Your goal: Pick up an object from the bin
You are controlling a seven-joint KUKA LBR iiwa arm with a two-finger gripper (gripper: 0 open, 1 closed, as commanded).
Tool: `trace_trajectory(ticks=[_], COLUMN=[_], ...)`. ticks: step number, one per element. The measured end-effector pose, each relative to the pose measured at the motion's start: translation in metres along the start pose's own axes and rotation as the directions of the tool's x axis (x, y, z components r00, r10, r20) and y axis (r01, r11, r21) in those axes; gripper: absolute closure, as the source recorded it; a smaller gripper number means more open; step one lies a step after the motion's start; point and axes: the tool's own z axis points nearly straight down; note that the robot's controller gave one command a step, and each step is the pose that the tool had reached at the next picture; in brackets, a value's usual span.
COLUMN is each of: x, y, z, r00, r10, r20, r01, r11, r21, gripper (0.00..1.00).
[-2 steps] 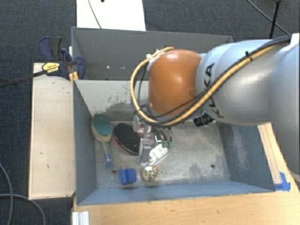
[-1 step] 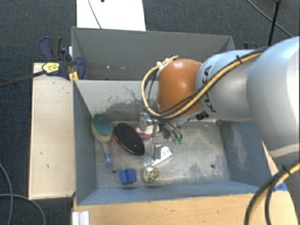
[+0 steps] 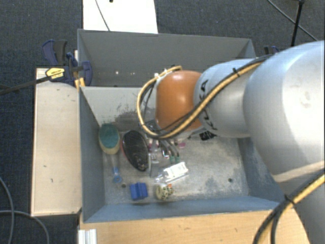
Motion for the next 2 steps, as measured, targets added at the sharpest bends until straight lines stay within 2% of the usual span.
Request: trace_trajectory(ticks=[1, 2], x=[-0.0077, -0.0076], y=[0.0187, 0.0174], z=[0.0018, 0.0022], r00=[0.985, 0.984], r10=[0.174, 0.179], r20=[-0.002, -0.002], r01=[-0.174, -0.179], r11=[0.985, 0.984], r21=[0.002, 0.003], gripper=[0.0, 1.0])
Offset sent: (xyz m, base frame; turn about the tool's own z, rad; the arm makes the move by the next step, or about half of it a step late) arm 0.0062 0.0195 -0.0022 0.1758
